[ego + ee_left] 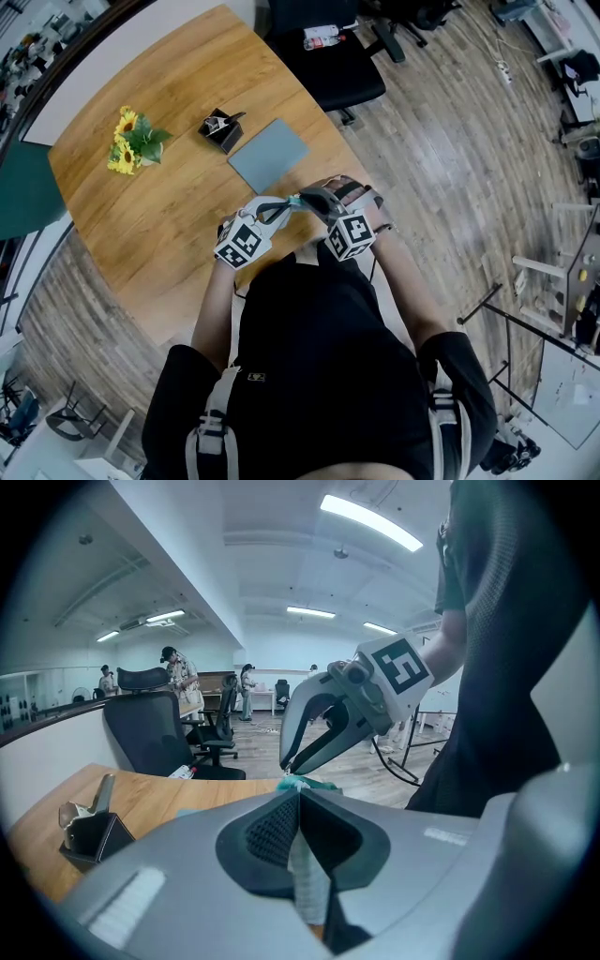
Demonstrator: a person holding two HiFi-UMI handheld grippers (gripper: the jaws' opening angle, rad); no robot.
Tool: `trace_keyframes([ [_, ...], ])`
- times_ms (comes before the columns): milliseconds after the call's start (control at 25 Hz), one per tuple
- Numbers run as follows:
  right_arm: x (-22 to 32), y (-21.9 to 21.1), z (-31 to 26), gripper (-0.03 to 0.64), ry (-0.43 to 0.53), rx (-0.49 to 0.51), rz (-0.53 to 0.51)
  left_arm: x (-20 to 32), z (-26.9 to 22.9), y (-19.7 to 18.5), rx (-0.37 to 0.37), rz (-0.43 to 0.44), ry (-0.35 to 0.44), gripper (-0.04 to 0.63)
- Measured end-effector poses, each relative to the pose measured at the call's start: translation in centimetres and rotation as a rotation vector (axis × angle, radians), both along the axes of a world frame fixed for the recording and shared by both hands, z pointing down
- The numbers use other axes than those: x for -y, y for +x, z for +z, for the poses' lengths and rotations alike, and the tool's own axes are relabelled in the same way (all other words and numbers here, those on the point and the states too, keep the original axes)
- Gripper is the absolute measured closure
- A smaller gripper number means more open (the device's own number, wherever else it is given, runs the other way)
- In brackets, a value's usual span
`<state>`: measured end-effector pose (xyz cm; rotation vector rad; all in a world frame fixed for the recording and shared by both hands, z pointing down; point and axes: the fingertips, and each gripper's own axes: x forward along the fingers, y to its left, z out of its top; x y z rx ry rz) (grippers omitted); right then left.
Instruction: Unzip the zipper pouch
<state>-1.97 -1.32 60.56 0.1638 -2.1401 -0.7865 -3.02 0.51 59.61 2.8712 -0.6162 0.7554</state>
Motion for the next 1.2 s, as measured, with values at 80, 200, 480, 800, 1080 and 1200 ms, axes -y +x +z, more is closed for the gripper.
trace_keyframes([
  [80,-0.1,0.0,0.2,0.606,0.006,-0.009,-0.007,0.1,0.0,-0.1,-0.001,-0.008,0.000,0.586],
  [200,-0.1,-0.1,0.1,0.607,0.020,-0.020,-0.013,0.3,-0.1,-0.3,-0.005,-0.018,0.001,0.586],
  [480,0.1,-0.2,-0.1,0.609,0.034,-0.023,-0.020,0.9,-0.4,-0.8,-0.014,-0.059,0.006,0.586],
  [800,0.1,-0.2,0.0,0.609,0.034,-0.025,-0.020,1.4,0.0,-1.2,0.002,-0.078,0.004,0.587],
  [1080,-0.2,-0.1,0.0,0.611,0.014,-0.011,-0.004,1.7,0.3,-1.3,0.010,-0.094,0.001,0.587],
  [1200,-0.2,0.0,0.0,0.611,0.001,-0.008,-0.002,1.9,0.4,-1.4,0.012,-0.104,0.000,0.588],
])
